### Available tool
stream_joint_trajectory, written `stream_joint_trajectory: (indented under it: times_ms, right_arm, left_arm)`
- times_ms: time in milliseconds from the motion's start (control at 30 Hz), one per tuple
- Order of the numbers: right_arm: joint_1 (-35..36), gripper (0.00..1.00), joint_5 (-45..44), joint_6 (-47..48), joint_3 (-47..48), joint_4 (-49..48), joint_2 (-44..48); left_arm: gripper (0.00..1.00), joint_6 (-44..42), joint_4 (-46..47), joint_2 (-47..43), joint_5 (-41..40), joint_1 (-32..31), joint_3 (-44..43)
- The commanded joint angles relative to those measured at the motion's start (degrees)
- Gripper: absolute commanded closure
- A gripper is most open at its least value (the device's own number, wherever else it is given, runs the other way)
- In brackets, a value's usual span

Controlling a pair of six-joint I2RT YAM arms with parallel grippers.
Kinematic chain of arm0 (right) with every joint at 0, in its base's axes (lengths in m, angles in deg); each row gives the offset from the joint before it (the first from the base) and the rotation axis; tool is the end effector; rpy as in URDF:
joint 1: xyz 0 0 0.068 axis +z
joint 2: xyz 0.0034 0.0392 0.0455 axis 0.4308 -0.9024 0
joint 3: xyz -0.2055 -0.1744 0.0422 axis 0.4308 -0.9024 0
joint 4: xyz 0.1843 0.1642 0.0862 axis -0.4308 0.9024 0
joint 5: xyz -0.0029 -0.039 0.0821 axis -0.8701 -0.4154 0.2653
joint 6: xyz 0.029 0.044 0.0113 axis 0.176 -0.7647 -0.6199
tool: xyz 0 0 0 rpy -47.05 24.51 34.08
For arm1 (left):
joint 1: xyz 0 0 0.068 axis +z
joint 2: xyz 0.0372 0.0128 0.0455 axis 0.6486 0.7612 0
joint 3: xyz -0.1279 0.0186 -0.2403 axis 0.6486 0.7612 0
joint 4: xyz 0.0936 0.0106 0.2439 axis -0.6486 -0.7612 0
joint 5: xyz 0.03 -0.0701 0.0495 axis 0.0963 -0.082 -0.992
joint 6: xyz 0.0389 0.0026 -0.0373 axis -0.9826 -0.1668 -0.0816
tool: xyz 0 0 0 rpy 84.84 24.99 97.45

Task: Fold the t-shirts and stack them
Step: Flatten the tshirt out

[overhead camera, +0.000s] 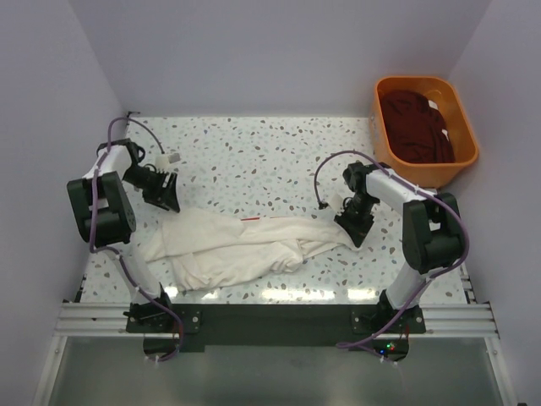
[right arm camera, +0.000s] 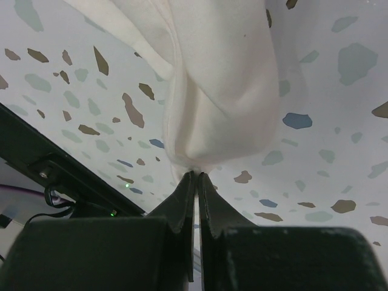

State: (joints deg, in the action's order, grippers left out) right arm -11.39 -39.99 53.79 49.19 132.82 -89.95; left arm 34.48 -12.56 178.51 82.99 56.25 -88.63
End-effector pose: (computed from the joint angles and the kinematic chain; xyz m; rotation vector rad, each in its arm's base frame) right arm 0.2708 0.0744 0.1770 1.3918 -2.6751 -0.3124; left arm 0.3495 0.0787 0.1893 0.4626 2.8169 -0.8206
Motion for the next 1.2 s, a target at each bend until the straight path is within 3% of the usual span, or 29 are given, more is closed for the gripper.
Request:
stream_joint_trajectory:
  times_ms: [0, 400, 567, 833, 900, 1033, 1167]
  right_arm:
    - [-0.16, 1.00, 0.11, 0.47, 1.12, -0.79, 1.16]
    - [-0.33, 1.00, 0.02, 0.12, 2.00, -0.62, 0.45]
    - [-0.33, 1.00, -0.07, 0.12, 2.70, -0.53, 0.36]
    - [-0.33, 1.00, -0.16, -0.05, 3.93, 0.35, 0.10]
    - [-0.33, 1.00, -0.33, -0.05, 4.28, 0.61, 0.10]
    - [-0.33, 1.00, -0.59, -0.05, 4.99, 1.05, -0.16]
    - [-0.33, 1.00, -0.77, -0.14, 5.16, 1.32, 0.19]
  left_arm:
    - [0.41, 6.29, 0.82, 0.82, 0.87, -0.61, -1.23]
    - [0.39, 14.12, 2.58, 6.18, 0.60, -1.22, -0.26]
    - [0.41, 14.91, 2.93, 6.81, 6.39, -1.22, -1.58]
    - [0.55, 16.14, 5.65, 6.27, 8.69, -1.40, -5.27]
    - [0.66, 16.32, 4.87, 8.29, 9.04, -1.84, -6.67]
    - [0.68, 18.60, 6.97, 9.70, 4.84, -2.54, -5.98]
    - [0.62, 19.83, 7.59, 10.67, 0.44, -2.54, -5.01]
